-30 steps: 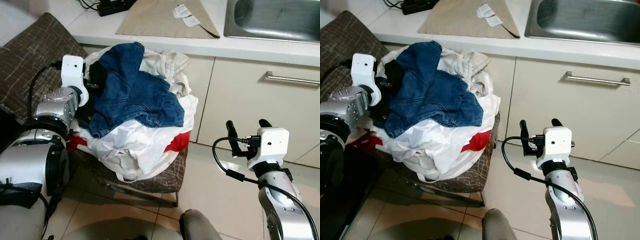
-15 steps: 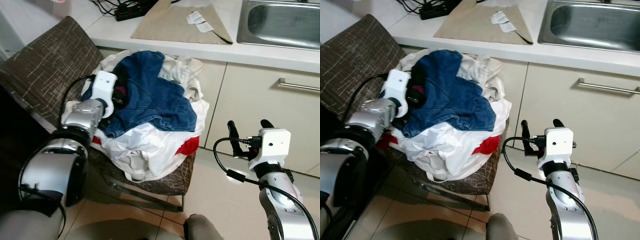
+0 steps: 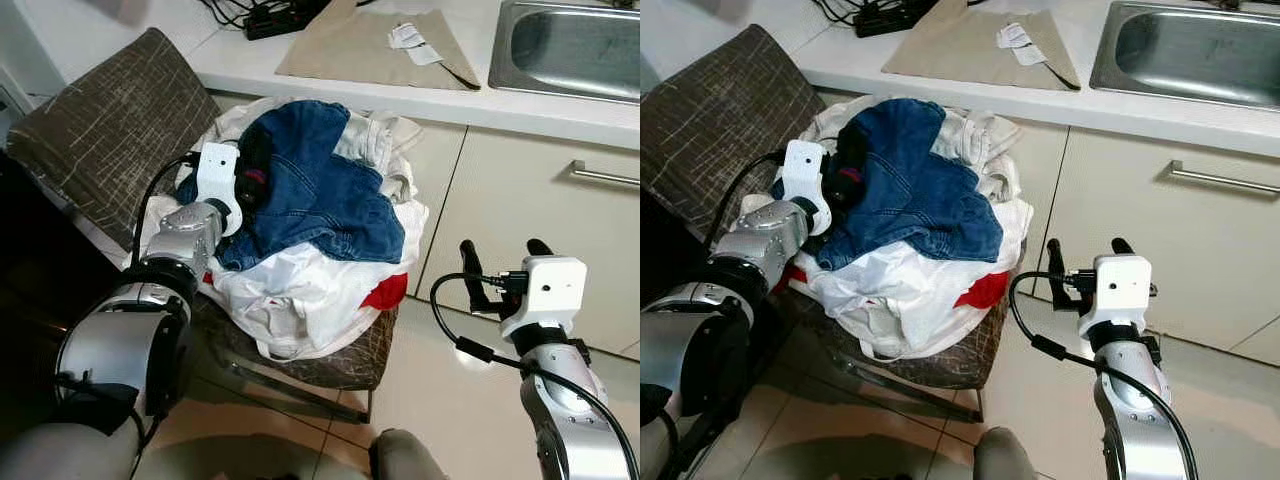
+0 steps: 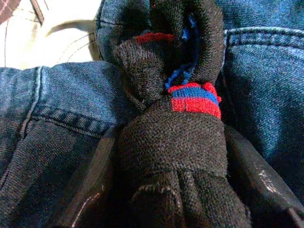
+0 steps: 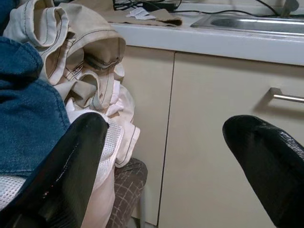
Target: Clothes washing
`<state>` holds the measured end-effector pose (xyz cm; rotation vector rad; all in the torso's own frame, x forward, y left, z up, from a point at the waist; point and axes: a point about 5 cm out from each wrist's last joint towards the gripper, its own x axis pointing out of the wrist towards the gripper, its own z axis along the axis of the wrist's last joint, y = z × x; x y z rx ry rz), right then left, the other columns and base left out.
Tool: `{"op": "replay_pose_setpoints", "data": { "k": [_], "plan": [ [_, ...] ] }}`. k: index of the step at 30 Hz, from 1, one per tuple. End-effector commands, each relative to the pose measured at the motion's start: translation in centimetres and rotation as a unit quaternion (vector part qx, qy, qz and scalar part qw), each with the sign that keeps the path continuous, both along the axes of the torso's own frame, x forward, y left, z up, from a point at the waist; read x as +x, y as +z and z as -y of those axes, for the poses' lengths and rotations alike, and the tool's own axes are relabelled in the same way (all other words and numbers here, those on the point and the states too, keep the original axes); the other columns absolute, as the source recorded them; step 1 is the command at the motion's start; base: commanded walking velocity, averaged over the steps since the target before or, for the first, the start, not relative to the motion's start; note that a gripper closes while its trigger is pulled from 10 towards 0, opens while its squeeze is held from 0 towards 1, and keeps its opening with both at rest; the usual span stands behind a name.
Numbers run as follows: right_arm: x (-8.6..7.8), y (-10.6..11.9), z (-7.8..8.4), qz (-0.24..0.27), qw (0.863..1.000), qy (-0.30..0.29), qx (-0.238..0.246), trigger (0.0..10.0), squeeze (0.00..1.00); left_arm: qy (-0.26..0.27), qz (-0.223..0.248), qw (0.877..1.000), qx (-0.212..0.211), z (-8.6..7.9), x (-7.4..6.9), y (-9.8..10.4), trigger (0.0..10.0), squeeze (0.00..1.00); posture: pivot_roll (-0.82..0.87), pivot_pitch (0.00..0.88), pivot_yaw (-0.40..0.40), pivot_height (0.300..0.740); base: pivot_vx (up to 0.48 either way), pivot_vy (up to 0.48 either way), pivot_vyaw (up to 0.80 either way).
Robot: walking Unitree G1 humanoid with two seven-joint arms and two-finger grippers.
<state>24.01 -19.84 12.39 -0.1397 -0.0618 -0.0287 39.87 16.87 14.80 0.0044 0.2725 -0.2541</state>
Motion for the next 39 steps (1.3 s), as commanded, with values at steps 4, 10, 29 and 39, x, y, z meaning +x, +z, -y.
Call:
{"op": "replay_pose_setpoints", "data": {
  "k": [4, 10, 29, 39],
  "plan": [
    [0.1, 0.0, -0.2, 0.000, 1.000, 0.000, 0.005, 10.0, 0.00, -0.022, -0.004, 1.000, 0.013, 0.8, -0.1, -0.2, 0.0, 0.00, -0.43, 0.076, 0.139, 0.740, 0.000, 0.000, 0.00],
    [0.3, -0.1, -0.3, -0.003, 1.000, -0.001, 0.008, 10.0, 0.00, -0.050, 0.003, 0.998, 0.048, 1.4, -0.2, -0.6, 0.0, 0.00, -0.43, 0.086, 0.142, 0.740, 0.000, 0.000, 0.00],
    [2.6, -0.5, -1.8, -0.013, 0.999, 0.048, 0.022, 10.0, 0.00, -0.044, 0.138, 0.989, -0.031, -1.6, 0.9, 6.4, 0.0, 0.00, -0.30, 0.025, 0.078, 0.740, 0.000, 0.000, 0.00],
    [6.1, -0.2, -4.1, -0.013, 0.994, 0.103, 0.043, 10.0, 0.00, 0.036, 0.226, 0.973, 0.014, -8.0, -2.3, 9.0, 0.0, 0.00, -0.15, 0.000, 0.020, 0.740, 0.000, 0.000, 0.00]
  ]
}}
